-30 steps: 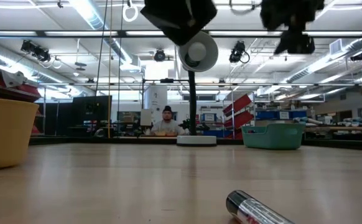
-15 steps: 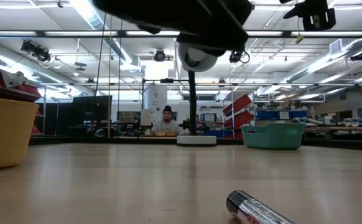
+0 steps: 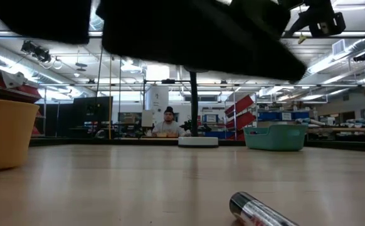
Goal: Sort batteries
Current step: Put the silver battery into the green bin
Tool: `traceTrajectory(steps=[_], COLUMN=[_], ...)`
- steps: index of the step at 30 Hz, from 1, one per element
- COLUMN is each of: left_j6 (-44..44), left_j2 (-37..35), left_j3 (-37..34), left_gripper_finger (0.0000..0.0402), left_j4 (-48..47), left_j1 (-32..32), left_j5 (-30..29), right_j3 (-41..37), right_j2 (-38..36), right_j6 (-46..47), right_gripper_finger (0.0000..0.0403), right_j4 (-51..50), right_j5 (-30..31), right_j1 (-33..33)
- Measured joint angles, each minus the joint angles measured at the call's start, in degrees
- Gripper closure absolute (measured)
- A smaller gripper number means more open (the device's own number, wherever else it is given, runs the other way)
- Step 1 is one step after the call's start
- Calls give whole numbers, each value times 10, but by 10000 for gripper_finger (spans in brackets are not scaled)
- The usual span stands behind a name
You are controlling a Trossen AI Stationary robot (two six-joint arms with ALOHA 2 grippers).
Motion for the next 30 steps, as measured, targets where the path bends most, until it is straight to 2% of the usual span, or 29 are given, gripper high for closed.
traceTrajectory(steps=[4, 11, 15, 25, 30], left_j6=[3, 58, 74, 69, 13], left_j2=[20, 49, 67, 89, 90], left_j3=[0, 1, 0, 2, 2], left_gripper_finger=[239, 239, 239, 240, 278], left_j4=[25, 46, 55, 62, 60], left_j1=[-6, -18, -23, -22, -17], left_j5=[7, 18, 4, 9, 5], right_j3=[0, 0, 0, 0, 0], right_j2=[13, 33, 41, 56, 58], right_j6=[11, 30, 41, 78, 99], right_gripper_finger=[209, 209, 209, 209, 210], right_j4=[2, 1, 2, 16, 16], right_j5=[0, -5, -5, -7, -6], right_j1=[16, 33, 41, 75, 92])
